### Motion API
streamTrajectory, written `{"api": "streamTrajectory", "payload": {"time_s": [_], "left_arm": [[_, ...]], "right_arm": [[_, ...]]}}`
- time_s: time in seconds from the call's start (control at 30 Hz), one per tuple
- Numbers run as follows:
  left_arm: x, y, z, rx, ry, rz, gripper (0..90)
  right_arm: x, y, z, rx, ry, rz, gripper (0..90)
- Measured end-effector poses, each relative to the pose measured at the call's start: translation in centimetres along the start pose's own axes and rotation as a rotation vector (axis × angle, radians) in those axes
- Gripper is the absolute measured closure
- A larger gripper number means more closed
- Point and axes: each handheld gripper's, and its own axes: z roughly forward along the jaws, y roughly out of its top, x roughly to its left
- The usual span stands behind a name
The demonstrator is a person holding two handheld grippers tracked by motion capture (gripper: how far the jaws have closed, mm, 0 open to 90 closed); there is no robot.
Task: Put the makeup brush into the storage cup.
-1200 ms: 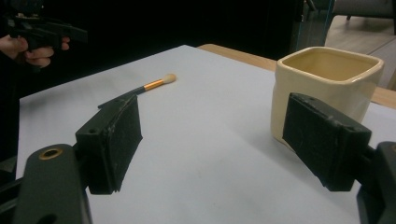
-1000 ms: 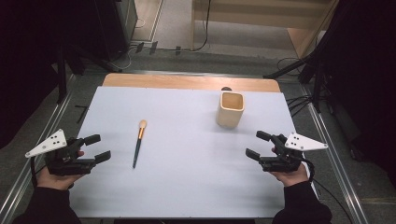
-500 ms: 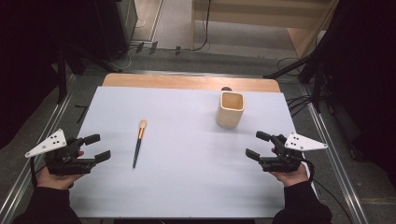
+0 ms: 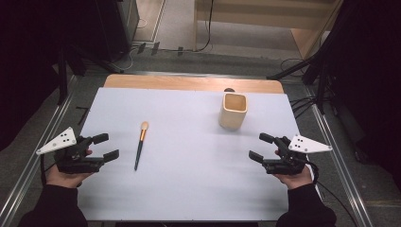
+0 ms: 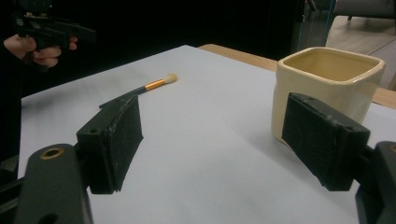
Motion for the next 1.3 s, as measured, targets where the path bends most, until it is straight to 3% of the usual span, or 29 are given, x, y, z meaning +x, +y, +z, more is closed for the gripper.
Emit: {"api": "streamTrajectory", "payload": {"time_s": [0.3, 0.87, 1.3], "left_arm": [[-0.2, 0.2, 1.8, 0.032, 0.007, 0.008, 20.2], [-0.3, 1.5, 4.7, -0.008, 0.031, 0.021, 21.0], [0.8, 3.1, 8.0, -0.029, 0.04, 0.018, 21.8]], "right_arm": [[0.0, 0.0, 0.0, -0.002, 0.0, -0.003, 21.5], [0.2, 0.2, -0.1, -0.013, 0.006, -0.012, 21.7], [0.3, 0.3, -0.1, -0.02, 0.016, -0.012, 21.8]]}}
